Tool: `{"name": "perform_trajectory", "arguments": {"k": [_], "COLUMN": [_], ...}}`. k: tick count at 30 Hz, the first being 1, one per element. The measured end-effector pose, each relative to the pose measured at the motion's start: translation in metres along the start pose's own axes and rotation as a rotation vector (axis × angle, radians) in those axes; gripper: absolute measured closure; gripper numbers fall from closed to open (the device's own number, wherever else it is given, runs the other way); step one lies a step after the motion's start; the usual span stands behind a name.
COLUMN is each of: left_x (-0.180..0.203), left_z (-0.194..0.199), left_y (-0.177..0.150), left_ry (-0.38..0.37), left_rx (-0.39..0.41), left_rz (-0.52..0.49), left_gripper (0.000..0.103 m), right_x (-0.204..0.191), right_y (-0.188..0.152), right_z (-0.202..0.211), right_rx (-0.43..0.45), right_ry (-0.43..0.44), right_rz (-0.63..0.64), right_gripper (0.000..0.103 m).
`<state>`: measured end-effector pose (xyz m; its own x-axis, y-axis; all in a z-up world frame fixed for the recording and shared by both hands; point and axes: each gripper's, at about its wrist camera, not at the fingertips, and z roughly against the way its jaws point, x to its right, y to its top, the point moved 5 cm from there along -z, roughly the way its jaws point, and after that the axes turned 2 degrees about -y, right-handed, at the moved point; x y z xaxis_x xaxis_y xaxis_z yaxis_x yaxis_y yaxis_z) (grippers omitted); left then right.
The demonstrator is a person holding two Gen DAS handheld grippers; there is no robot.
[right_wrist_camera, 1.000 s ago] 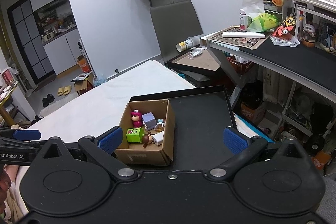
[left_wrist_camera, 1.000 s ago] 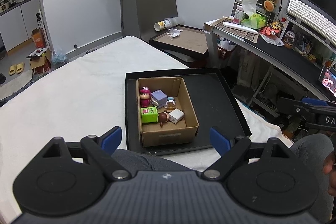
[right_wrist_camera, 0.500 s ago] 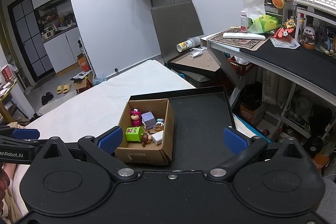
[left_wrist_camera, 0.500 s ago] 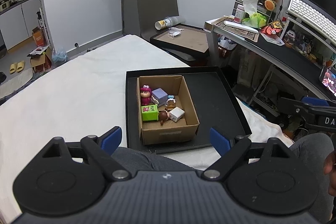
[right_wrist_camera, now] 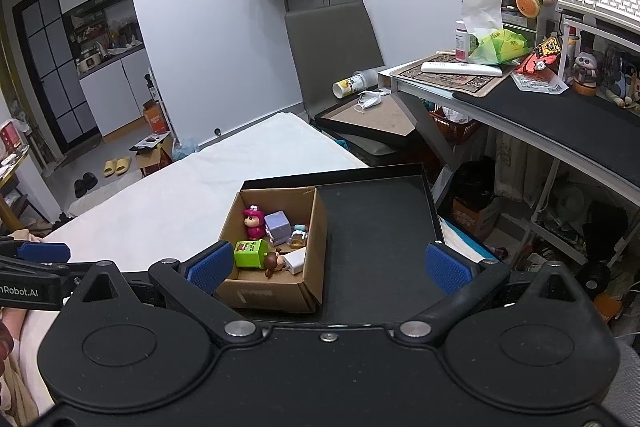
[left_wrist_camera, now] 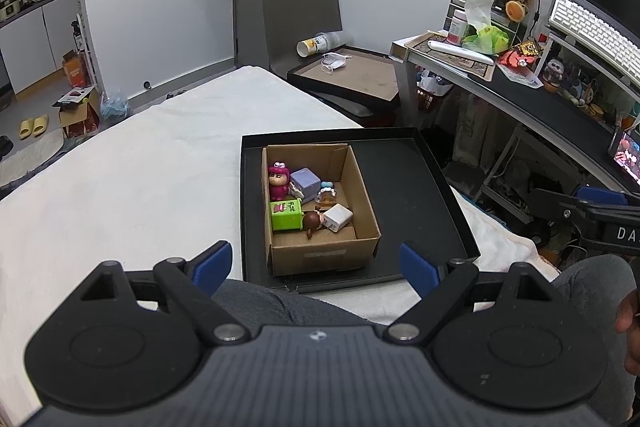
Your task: Organize rigid objects
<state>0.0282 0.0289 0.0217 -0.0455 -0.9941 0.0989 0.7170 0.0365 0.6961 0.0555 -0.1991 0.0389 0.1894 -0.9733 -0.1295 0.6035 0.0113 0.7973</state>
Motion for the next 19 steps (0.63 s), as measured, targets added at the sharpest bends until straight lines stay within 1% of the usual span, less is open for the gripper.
{"name": "perform_trajectory", "arguments": {"k": [19], "left_x": [-0.005], "left_z": [0.0022], "left_y": [-0.0015], "left_ry": [0.007], "left_rx": [0.017], "left_rz": [0.008], "left_gripper": [0.013], "right_x": [0.002], "right_y": [-0.0042], "right_z": [-0.0063], "right_rx": [-0.029], "right_ry": [-0.012], "right_rz": [0.001], "right_gripper": [0.0]}}
